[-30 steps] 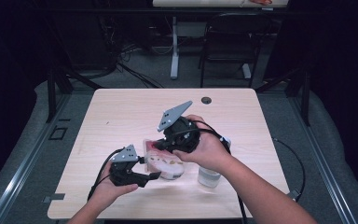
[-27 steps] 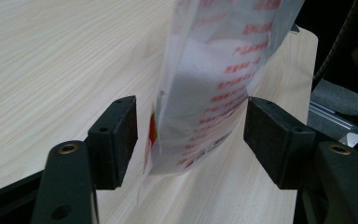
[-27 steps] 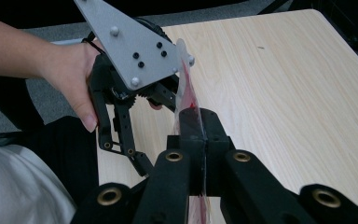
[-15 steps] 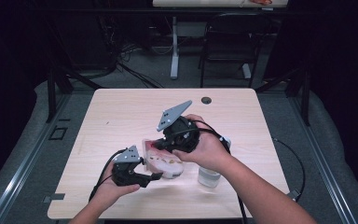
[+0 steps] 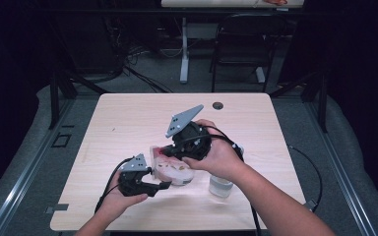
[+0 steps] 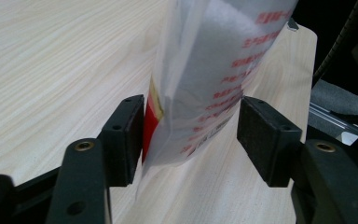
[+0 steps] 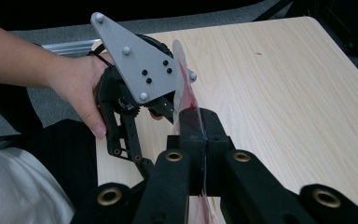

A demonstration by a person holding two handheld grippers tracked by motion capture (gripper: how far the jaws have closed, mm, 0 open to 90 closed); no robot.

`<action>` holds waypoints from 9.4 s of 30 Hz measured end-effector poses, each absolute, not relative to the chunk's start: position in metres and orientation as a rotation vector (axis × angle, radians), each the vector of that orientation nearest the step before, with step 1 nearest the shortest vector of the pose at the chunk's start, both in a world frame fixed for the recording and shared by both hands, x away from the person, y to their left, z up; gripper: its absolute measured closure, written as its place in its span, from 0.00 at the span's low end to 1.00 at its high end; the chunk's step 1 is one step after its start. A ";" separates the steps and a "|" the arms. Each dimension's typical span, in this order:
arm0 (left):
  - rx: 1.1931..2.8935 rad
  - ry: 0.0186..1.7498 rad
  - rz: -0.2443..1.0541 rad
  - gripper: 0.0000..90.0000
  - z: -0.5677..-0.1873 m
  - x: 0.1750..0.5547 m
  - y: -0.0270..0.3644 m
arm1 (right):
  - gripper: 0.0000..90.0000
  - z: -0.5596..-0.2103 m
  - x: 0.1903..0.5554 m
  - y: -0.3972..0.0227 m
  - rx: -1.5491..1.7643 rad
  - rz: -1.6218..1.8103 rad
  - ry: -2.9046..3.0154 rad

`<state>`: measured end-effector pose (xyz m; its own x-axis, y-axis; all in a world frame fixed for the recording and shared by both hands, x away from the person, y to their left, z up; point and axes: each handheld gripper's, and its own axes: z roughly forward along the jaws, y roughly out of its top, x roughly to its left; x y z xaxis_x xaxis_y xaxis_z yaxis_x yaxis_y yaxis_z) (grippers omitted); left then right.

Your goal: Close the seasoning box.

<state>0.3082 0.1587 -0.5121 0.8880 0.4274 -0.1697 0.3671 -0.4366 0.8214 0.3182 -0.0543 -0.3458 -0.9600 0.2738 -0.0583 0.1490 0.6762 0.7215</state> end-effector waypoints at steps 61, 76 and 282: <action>2.235 0.476 0.056 0.72 -0.491 0.294 0.168 | 1.00 -0.360 0.319 -0.098 0.421 1.193 2.731; 2.263 0.491 0.032 0.74 -0.486 0.294 0.171 | 1.00 -0.370 0.320 -0.108 0.452 1.216 2.731; 2.348 0.405 0.075 0.96 -0.359 0.331 0.131 | 0.95 -0.445 0.305 -0.209 0.891 1.606 2.411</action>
